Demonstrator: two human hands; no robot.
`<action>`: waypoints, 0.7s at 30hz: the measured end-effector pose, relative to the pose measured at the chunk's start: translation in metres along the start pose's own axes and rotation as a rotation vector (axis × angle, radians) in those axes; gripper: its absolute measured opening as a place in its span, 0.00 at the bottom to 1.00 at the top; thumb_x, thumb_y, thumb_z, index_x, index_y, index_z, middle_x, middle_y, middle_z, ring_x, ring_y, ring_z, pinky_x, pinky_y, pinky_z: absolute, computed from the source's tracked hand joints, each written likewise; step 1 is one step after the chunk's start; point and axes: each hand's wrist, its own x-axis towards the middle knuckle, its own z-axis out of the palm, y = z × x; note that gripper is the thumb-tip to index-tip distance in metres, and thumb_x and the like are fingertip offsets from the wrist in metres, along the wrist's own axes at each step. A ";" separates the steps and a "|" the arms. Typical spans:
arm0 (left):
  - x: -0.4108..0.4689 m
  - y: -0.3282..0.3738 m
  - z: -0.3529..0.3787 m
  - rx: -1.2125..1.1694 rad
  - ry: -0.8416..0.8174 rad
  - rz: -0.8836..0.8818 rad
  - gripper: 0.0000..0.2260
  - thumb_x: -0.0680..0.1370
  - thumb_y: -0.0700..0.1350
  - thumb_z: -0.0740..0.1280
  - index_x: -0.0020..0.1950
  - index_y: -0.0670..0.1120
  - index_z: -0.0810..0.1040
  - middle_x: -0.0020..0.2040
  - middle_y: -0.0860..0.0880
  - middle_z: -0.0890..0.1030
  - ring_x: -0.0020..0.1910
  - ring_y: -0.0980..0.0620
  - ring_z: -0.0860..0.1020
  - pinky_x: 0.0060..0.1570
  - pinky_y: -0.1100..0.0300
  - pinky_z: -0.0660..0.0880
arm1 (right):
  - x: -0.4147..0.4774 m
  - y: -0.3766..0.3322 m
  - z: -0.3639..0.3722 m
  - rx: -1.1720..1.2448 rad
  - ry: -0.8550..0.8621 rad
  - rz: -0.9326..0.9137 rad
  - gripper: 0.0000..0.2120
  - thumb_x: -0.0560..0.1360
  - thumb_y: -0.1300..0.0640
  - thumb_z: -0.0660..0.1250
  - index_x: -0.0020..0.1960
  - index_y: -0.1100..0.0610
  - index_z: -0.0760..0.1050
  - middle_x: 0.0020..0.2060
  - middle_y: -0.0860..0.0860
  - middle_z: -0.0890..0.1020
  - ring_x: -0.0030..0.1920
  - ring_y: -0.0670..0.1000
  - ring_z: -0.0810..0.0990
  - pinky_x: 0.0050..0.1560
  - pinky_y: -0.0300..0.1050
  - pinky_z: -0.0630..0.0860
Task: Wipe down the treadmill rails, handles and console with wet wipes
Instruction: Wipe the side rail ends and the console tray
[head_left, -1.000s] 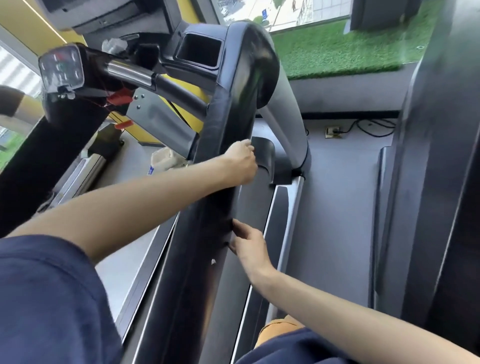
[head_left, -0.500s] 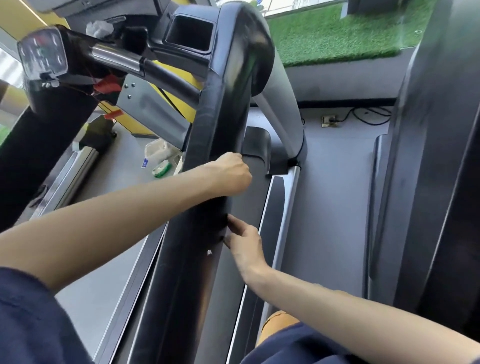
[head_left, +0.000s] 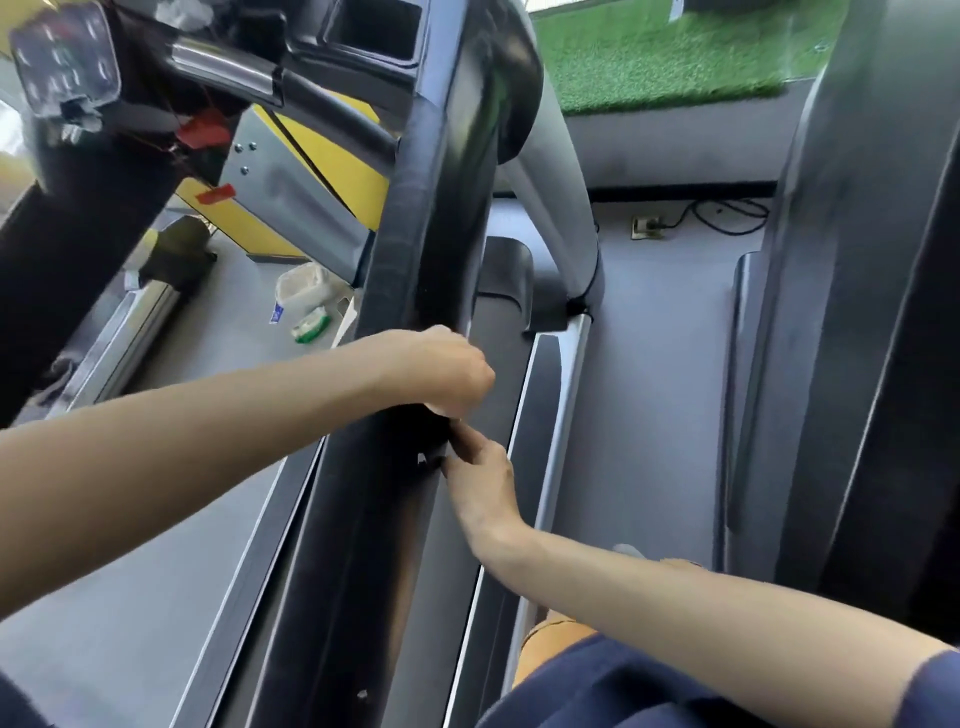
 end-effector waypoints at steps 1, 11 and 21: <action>-0.005 0.002 -0.002 -0.004 -0.002 0.022 0.09 0.79 0.41 0.59 0.53 0.44 0.78 0.54 0.46 0.80 0.57 0.45 0.77 0.55 0.55 0.71 | -0.005 0.001 0.002 0.019 -0.001 -0.008 0.28 0.76 0.68 0.55 0.67 0.44 0.74 0.52 0.40 0.81 0.57 0.47 0.79 0.52 0.26 0.72; 0.000 0.010 0.005 0.020 -0.011 0.007 0.11 0.79 0.45 0.59 0.56 0.47 0.78 0.56 0.48 0.80 0.57 0.44 0.77 0.47 0.56 0.70 | -0.048 0.031 0.017 0.138 0.009 -0.047 0.25 0.78 0.70 0.56 0.72 0.52 0.68 0.63 0.37 0.73 0.63 0.36 0.69 0.59 0.20 0.61; -0.010 -0.010 0.015 0.111 0.199 -0.108 0.26 0.81 0.59 0.45 0.56 0.48 0.80 0.59 0.48 0.80 0.65 0.50 0.72 0.71 0.53 0.59 | -0.070 0.044 0.025 0.128 -0.153 -0.082 0.31 0.80 0.51 0.62 0.78 0.49 0.52 0.75 0.41 0.60 0.73 0.40 0.58 0.72 0.34 0.54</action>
